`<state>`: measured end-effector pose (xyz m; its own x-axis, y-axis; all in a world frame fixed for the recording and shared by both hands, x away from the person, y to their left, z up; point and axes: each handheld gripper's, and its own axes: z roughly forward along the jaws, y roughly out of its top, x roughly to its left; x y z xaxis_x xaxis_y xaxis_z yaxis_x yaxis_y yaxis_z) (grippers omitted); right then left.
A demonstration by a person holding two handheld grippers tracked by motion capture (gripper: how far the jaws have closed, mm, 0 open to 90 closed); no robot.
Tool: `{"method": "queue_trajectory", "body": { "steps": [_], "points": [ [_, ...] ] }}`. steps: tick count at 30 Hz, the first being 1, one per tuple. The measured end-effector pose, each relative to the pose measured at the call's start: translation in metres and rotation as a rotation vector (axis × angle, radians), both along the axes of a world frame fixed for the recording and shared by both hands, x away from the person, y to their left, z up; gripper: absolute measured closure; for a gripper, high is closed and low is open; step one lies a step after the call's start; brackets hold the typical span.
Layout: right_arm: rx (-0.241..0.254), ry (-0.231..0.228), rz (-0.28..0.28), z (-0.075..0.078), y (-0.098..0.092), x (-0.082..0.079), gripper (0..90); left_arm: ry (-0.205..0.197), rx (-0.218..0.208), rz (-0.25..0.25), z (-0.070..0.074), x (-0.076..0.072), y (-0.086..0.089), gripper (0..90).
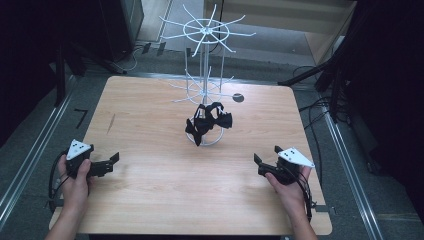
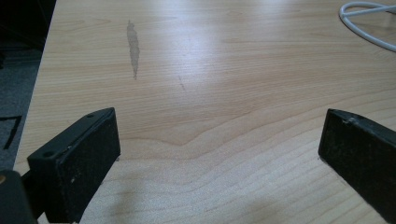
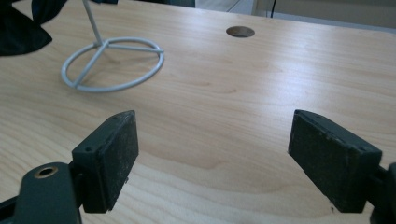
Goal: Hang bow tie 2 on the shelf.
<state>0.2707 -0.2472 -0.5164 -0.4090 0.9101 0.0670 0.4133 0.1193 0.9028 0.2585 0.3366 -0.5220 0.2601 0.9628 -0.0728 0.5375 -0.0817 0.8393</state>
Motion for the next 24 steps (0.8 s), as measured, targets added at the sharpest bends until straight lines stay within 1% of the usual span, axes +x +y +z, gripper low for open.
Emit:
{"method": "queue_trajectory", "body": {
  "steps": [2, 3, 4, 8, 13, 14, 15, 16, 18, 19, 21, 24],
  "points": [
    [-0.019, 0.001, 0.014, -0.004, -0.001, -0.002, 16.7, 0.0, 0.001, 0.0, 0.0, 0.0, 0.0, 0.0],
    [-0.019, 0.001, 0.014, -0.004, -0.001, -0.002, 16.7, 0.0, 0.001, 0.0, 0.0, 0.0, 0.0, 0.0],
    [-0.026, 0.006, 0.018, -0.007, -0.004, -0.002, 16.5, -0.001, 0.001, 0.0, 0.0, 0.0, 0.0, 0.0],
    [-0.016, 0.017, 0.015, -0.011, -0.01, -0.002, 16.5, -0.001, 0.0, 0.0, 0.0, 0.0, 0.0, 0.0],
    [-0.009, 0.045, -0.018, -0.02, -0.021, -0.003, 16.5, 0.0, -0.001, -0.001, 0.0, 0.0, 0.0, 0.0],
    [-0.007, 0.045, -0.03, -0.022, -0.024, -0.002, 16.5, -0.001, -0.001, 0.0, 0.0, 0.0, 0.0, 0.0],
    [-0.007, 0.045, -0.03, -0.022, -0.024, -0.002, 16.5, -0.001, -0.001, 0.0, 0.0, 0.0, 0.0, 0.0],
    [0.008, 0.046, -0.036, -0.023, -0.029, -0.003, 16.5, -0.001, 0.0, -0.001, 0.0, 0.0, 0.0, 0.0],
    [0.014, 0.048, -0.049, -0.024, -0.034, -0.004, 16.8, -0.001, 0.0, -0.001, 0.0, 0.0, 0.0, 0.0],
    [0.014, 0.048, -0.049, -0.024, -0.034, -0.004, 16.8, -0.001, 0.0, -0.001, 0.0, 0.0, 0.0, 0.0],
    [0.017, 0.059, -0.058, -0.026, -0.041, -0.007, 17.0, 0.0, -0.001, -0.001, 0.0, 0.0, 0.0, 0.0],
    [0.007, 0.068, -0.064, -0.029, -0.046, -0.01, 17.3, 0.0, -0.001, 0.0, 0.0, 0.0, 0.0, 0.0]
  ]
}}
